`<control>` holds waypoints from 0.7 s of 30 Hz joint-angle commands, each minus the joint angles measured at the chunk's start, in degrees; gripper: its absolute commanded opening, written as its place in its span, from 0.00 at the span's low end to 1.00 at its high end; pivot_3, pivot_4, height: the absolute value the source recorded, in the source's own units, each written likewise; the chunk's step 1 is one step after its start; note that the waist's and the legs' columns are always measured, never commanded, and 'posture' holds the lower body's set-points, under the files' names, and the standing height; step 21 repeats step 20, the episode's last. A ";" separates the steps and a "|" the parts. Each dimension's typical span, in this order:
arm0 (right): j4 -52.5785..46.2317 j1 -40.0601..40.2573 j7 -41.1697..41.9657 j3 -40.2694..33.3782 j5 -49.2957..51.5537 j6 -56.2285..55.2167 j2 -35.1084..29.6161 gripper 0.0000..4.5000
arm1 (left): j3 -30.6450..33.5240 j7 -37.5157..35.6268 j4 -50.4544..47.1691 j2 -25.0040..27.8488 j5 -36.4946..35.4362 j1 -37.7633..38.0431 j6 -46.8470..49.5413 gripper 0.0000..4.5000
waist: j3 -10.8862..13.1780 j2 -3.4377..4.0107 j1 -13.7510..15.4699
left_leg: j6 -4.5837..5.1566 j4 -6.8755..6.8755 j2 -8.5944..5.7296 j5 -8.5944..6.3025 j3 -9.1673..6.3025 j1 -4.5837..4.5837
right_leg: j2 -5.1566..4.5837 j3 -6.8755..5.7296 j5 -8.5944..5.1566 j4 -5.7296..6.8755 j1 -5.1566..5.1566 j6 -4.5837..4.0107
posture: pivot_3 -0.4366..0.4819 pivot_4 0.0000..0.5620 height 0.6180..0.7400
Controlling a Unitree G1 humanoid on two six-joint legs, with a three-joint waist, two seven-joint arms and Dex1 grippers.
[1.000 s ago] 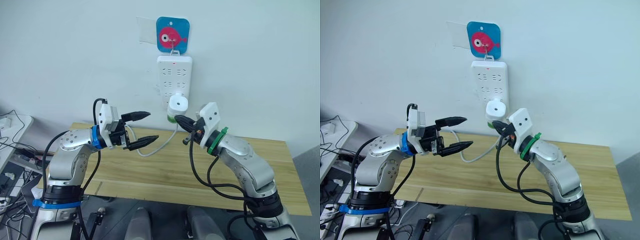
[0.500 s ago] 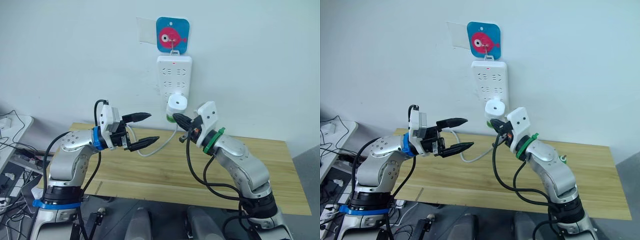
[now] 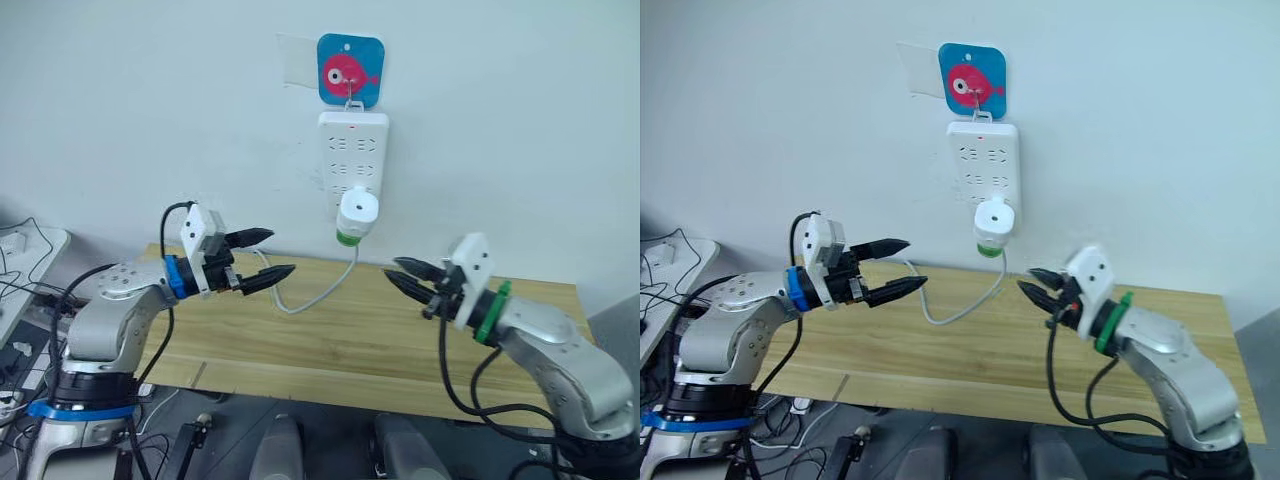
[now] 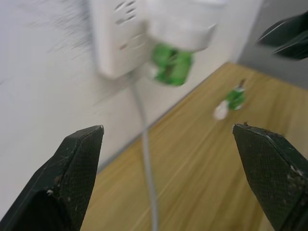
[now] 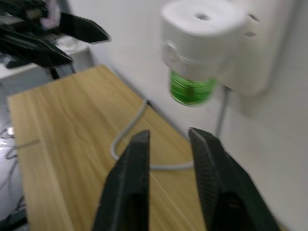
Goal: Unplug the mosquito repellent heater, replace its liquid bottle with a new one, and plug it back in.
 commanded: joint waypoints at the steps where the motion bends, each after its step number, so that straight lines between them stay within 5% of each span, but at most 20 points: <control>1: -0.91 2.28 2.47 -6.31 2.18 -3.39 -1.87 0.60 | 2.78 3.36 2.40 1.65 2.75 -1.41 -1.77 1.00 | 0.00 0.00 0.12 | 0.00 0.00 0.00 0.00 0.00 0.00 | 0.00 0.00 0.00 0.00 0.00 0.00 | 0.63 0.26 1.00; 6: 0.27 4.50 8.39 -10.32 4.88 -5.30 -6.63 0.99 | 1.58 3.27 5.61 2.92 6.37 -2.74 -6.25 1.00 | -0.01 -0.01 0.36 | 0.00 -0.01 0.00 0.00 0.05 0.00 | 0.00 0.02 0.00 -0.02 0.00 0.00 | 0.62 0.24 1.00; 21: 0.38 5.71 9.03 -12.72 7.53 -5.57 -8.81 0.99 | 0.75 -0.83 7.51 3.68 6.69 -5.99 -5.80 1.00 | -0.04 -0.04 0.43 | -0.01 0.00 0.00 0.00 0.07 0.01 | 0.00 0.03 0.01 0.00 0.00 -0.01 | 0.62 0.23 1.00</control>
